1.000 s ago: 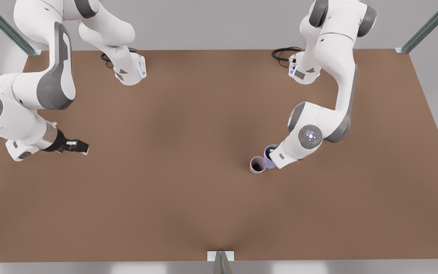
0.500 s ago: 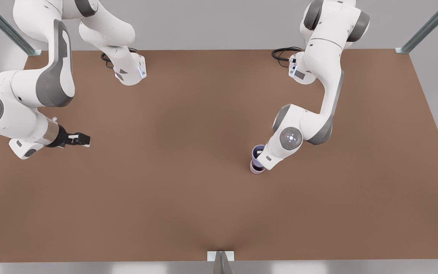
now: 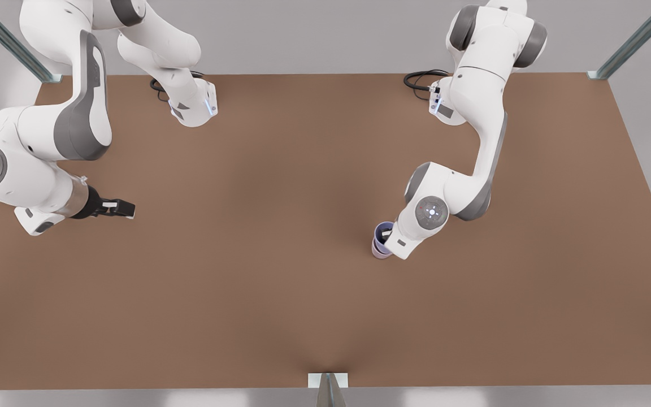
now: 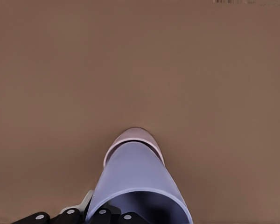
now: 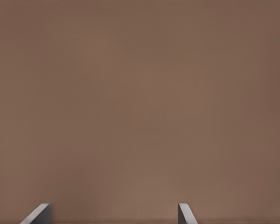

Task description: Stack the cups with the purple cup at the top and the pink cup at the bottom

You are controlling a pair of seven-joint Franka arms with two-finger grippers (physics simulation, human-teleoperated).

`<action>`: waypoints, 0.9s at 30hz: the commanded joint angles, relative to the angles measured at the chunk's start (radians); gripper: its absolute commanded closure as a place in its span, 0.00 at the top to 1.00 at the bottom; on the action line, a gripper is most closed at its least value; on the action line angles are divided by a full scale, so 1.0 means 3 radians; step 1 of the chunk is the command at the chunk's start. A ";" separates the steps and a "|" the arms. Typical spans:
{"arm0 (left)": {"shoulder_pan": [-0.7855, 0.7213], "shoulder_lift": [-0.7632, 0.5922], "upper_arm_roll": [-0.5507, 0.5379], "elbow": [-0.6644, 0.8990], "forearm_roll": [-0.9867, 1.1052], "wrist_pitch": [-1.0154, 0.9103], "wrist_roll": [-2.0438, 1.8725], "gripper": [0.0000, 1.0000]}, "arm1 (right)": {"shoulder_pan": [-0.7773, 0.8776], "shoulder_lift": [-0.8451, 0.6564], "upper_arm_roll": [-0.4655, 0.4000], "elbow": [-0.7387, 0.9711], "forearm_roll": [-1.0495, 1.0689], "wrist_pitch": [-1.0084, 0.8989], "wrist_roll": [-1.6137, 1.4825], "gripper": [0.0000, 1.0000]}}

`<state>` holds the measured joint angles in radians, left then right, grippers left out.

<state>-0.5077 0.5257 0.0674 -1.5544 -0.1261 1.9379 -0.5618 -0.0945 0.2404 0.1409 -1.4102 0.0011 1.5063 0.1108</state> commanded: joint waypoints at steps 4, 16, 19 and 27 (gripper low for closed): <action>0.0000 -0.0004 0.0005 0.0001 -0.0019 0.0009 -0.0285 0.21 | 0.0003 0.0002 0.0001 0.0007 0.0007 -0.0005 0.0188 1.00; -0.0031 -0.0004 0.0000 -0.0029 -0.0025 -0.0048 -0.0295 0.21 | -0.0002 0.0007 0.0001 0.0007 0.0012 0.0005 0.0183 1.00; -0.0031 0.0012 0.0000 -0.0029 -0.0019 -0.0027 -0.0285 0.21 | -0.0002 0.0007 0.0001 0.0007 0.0017 0.0005 0.0183 1.00; -0.0026 0.0104 0.0000 -0.0029 -0.0025 0.0014 -0.0285 0.21 | -0.0007 0.0012 0.0001 0.0012 0.0017 0.0005 0.0178 1.00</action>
<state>-0.5164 0.5564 0.0674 -1.5637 -0.1300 1.9371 -0.6340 -0.0967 0.2444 0.1409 -1.4072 0.0055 1.5081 0.1534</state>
